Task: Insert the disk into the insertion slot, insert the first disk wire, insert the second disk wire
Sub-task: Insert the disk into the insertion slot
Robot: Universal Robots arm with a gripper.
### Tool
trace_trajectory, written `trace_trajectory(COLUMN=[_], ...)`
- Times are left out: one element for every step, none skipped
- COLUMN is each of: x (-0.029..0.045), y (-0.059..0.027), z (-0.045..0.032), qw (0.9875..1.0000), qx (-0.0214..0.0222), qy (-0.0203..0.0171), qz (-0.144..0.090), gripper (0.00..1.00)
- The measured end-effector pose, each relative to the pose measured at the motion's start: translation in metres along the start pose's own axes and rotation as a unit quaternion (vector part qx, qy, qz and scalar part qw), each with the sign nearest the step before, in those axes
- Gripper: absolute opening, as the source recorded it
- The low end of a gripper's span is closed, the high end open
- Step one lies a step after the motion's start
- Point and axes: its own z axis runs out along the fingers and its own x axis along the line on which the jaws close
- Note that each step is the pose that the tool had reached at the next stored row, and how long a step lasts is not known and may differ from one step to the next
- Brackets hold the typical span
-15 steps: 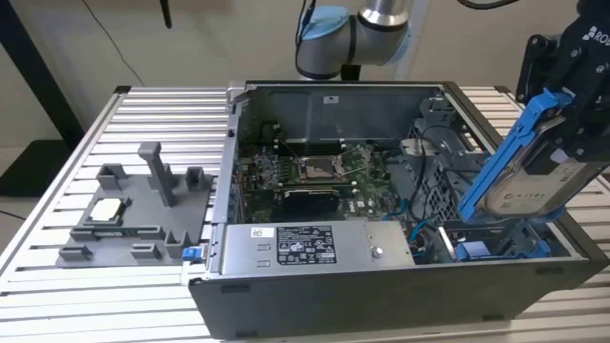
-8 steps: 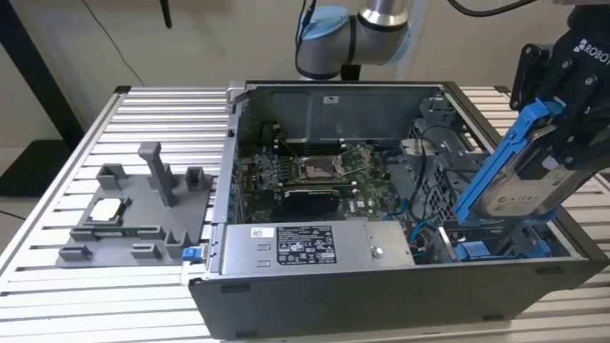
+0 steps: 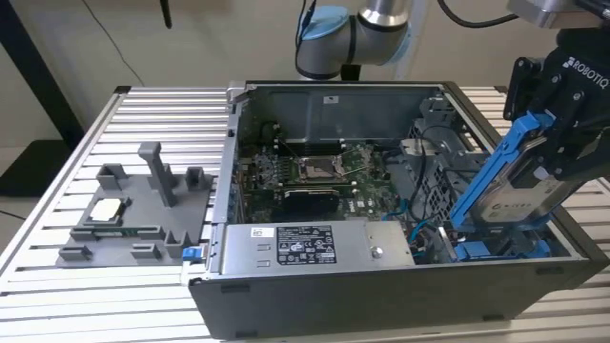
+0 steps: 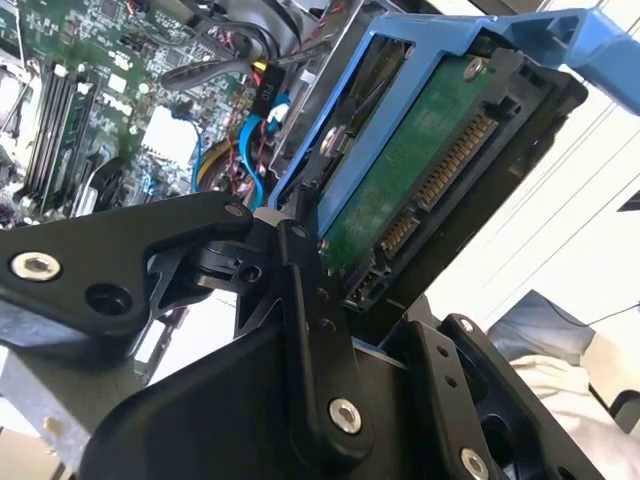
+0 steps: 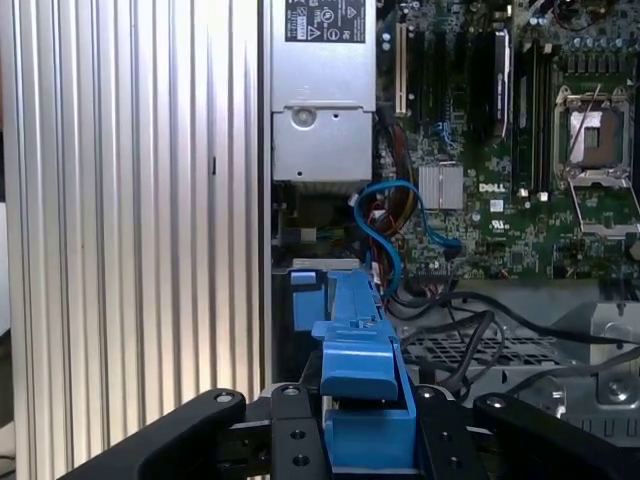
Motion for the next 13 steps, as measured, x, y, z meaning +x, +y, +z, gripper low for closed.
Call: trace_trajectory(x=[0.0, 0.0001, 0.0001, 0.0001, 0.0001, 0.0002, 0.0002, 0.0002, 0.0002, 0.0002, 0.0003, 0.0003, 0.0003], y=[-0.0001, -0.0001, -0.0001, -0.0001, -0.0002, -0.0002, -0.0003, -0.0004, -0.0004, -0.0005, -0.0006, -0.0008, -0.0011], z=[0.0018, 0.0036, 0.0055, 0.0069, 0.0084, 0.01, 0.0114, 0.0126, 0.0138, 0.0148, 0.0156, 0.0165, 0.0174], qw=[1.0, 1.0, 1.0, 1.0, 1.0, 1.0, 1.0, 1.0, 1.0, 1.0, 1.0, 1.0, 1.0], qx=[0.0002, 0.0003, 0.0006, 0.0009, 0.0012, 0.0015, 0.0018, 0.0021, 0.0024, 0.0027, 0.003, 0.0032, 0.0033], qy=[0.0, -0.0001, -0.0004, -0.0006, -0.0009, -0.0012, -0.0015, -0.0018, -0.0022, -0.0024, -0.0027, -0.003, -0.0031], qz=[0.0, 0.0, 0.0, 0.0, 0.0, 0.0, 0.0, 0.0, 0.0, 0.0, 0.0, 0.0, 0.0], gripper=[0.33, 0.33, 0.33, 0.33, 0.33, 0.33, 0.33, 0.33, 0.33, 0.33, 0.33, 0.33, 0.33])
